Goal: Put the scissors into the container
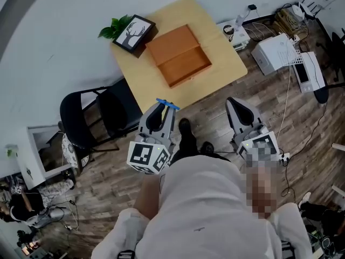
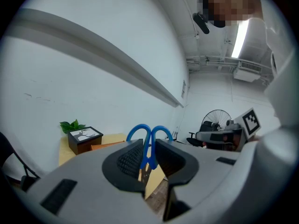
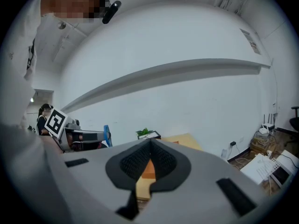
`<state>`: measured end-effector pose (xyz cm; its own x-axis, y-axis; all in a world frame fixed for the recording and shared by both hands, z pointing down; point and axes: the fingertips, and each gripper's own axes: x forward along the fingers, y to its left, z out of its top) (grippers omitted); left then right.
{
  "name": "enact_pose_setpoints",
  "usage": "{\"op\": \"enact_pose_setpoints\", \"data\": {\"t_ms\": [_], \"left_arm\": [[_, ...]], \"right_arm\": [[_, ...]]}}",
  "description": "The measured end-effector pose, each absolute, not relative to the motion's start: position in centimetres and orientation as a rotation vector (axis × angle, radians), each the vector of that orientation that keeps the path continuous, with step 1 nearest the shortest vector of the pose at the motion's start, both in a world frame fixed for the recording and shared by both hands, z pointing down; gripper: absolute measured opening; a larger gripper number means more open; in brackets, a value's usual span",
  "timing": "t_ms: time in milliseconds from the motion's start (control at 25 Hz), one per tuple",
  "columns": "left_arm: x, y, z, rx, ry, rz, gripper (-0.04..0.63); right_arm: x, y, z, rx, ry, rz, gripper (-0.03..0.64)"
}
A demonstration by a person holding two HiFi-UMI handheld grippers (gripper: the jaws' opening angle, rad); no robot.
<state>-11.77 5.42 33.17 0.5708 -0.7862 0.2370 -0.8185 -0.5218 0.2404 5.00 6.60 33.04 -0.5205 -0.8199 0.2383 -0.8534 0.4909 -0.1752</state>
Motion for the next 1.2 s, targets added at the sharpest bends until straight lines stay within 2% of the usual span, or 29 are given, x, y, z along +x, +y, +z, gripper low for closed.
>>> {"op": "enact_pose_setpoints", "data": {"t_ms": [560, 1200], "left_arm": [[-14.1, -2.0, 34.9, 2.511, -1.160, 0.144, 0.080], [-13.7, -6.3, 37.0, 2.536, -1.035, 0.177, 0.080]], "right_arm": [[2.2, 0.5, 33.6, 1.593, -2.507, 0.434, -0.002], [0.9, -0.9, 35.4, 1.638, -2.418, 0.512, -0.002]]}}
